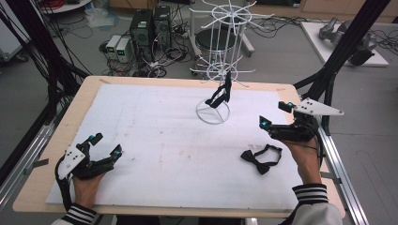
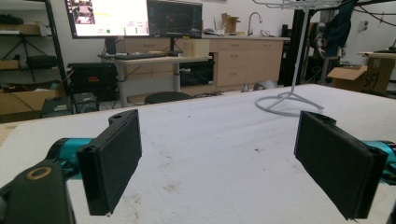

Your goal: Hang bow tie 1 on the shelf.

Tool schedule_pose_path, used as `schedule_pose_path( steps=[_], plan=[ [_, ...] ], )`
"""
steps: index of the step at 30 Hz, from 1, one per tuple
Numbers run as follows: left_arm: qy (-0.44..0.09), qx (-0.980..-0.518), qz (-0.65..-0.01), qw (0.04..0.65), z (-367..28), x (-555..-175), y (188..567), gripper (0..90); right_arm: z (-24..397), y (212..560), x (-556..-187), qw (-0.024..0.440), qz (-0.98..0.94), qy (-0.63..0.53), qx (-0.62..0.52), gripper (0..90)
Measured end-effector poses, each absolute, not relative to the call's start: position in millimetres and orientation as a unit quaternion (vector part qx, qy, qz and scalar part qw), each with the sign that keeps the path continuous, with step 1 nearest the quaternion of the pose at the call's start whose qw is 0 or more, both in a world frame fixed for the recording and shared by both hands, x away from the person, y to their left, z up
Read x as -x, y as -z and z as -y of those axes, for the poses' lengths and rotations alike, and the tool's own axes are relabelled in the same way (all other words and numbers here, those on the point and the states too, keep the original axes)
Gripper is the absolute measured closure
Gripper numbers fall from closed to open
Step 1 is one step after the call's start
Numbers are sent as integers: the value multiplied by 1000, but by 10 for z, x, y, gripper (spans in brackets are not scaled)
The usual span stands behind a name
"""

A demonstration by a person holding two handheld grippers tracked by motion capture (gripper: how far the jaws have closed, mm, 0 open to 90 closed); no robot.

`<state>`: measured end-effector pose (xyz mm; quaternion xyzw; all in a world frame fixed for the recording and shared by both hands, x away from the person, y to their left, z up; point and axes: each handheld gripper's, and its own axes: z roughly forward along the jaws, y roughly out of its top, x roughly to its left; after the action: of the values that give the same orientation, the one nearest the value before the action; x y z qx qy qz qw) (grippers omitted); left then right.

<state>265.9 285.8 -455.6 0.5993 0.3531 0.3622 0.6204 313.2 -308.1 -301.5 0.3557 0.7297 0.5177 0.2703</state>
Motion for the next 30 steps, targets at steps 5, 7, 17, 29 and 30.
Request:
schedule_pose_path(
  steps=[5, 7, 17, 29, 30],
  plan=[
    [-364, -597, -353, 622, -2854, -2656, 4557, 154, 3101, 3123, -3073, 268, -728, -520, -358, 112],
    [-364, -598, -352, 622, -2855, -2657, 4557, 154, 3109, 3181, -3050, 266, -730, -516, -360, 112],
    [-364, -598, -353, 621, -2855, -2657, 4557, 155, 3177, 3387, -2952, 261, -727, -512, -376, 112],
    [-364, -598, -352, 622, -2858, -2654, 4557, 154, 3204, 3604, -2906, 288, -684, -546, -388, 112],
    [-364, -598, -352, 622, -2858, -2654, 4557, 155, 3205, 3629, -2899, 290, -679, -551, -389, 112]
  ],
)
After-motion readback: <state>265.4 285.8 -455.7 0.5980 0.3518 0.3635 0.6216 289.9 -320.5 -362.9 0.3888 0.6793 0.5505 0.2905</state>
